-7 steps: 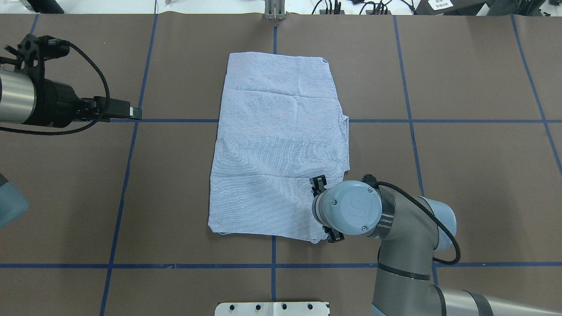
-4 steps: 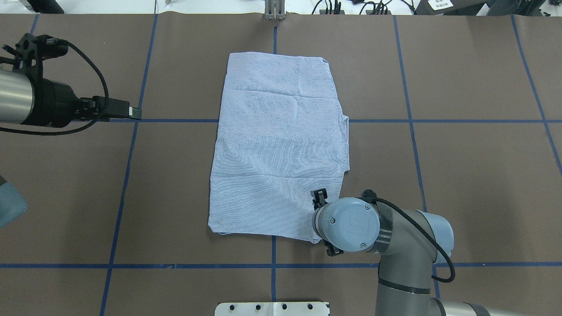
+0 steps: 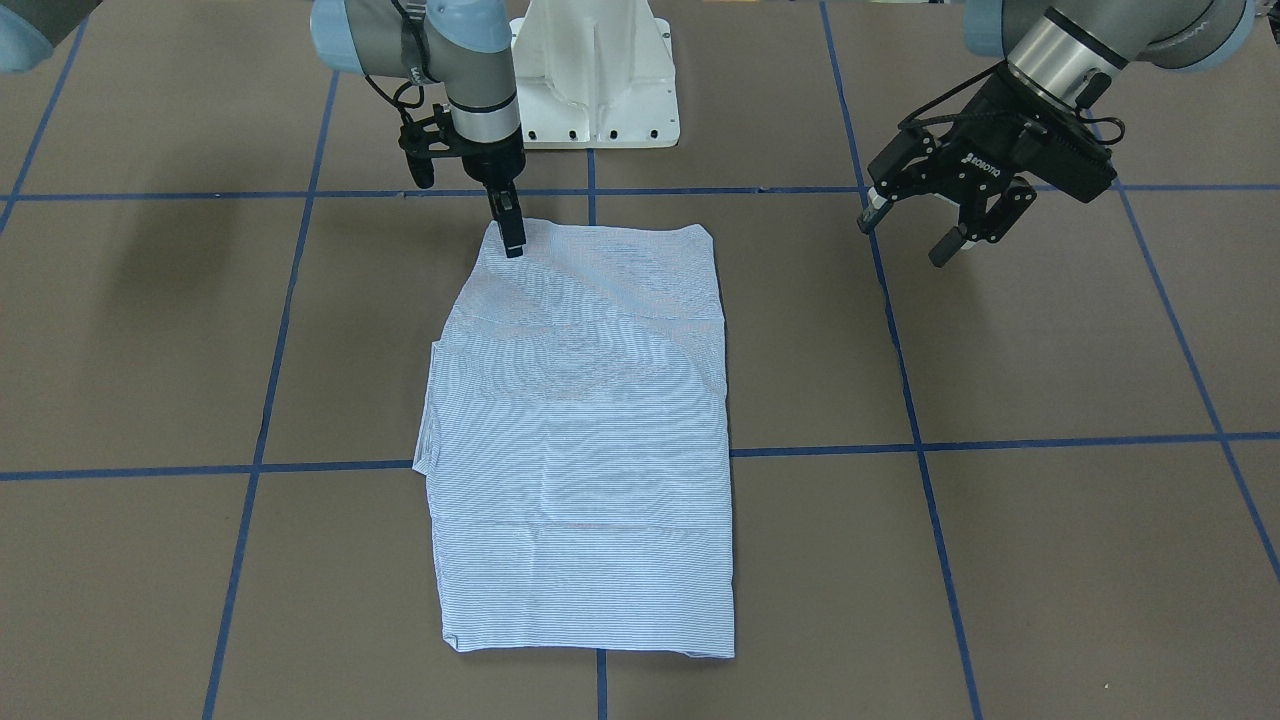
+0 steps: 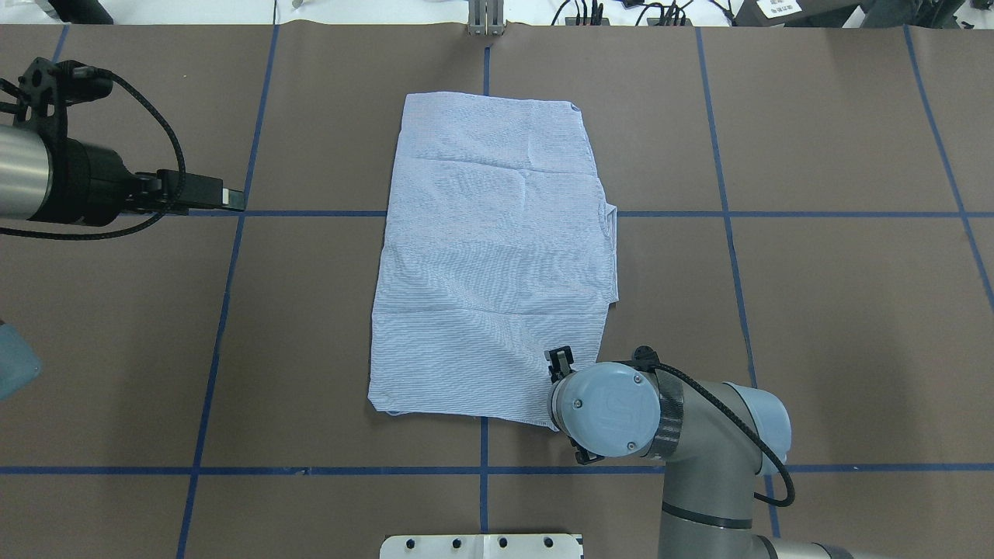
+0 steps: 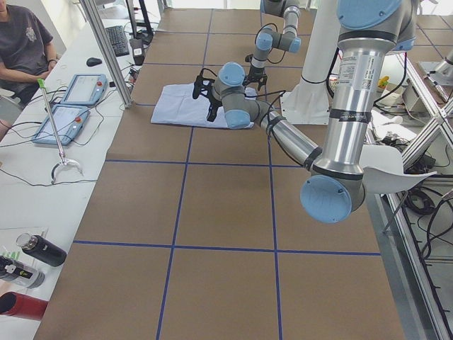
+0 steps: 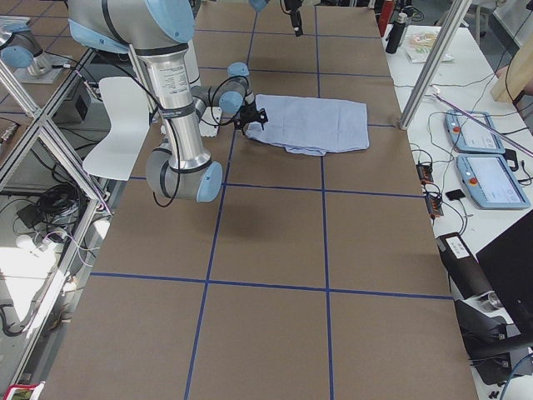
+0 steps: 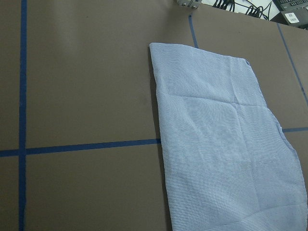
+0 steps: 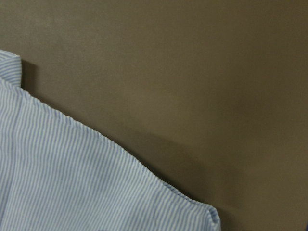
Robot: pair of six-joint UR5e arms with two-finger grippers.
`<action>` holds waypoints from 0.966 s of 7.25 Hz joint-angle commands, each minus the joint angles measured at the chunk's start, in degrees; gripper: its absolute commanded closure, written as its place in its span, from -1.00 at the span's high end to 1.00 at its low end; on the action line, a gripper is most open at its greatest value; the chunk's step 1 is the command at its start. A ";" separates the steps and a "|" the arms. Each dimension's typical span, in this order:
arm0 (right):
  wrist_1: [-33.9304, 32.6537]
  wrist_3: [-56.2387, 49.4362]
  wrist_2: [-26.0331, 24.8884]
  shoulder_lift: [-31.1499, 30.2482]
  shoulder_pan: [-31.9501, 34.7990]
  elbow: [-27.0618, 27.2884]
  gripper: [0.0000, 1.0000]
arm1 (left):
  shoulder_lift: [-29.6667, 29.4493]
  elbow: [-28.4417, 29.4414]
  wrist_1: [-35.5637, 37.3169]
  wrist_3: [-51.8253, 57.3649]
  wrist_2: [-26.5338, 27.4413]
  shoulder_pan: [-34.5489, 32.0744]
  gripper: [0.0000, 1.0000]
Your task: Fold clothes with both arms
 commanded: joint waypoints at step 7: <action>-0.06 -2.20 0.00 0.45 0.14 -1.33 0.65 | 0.18 -2.05 2.10 0.00 0.00 -0.19 0.98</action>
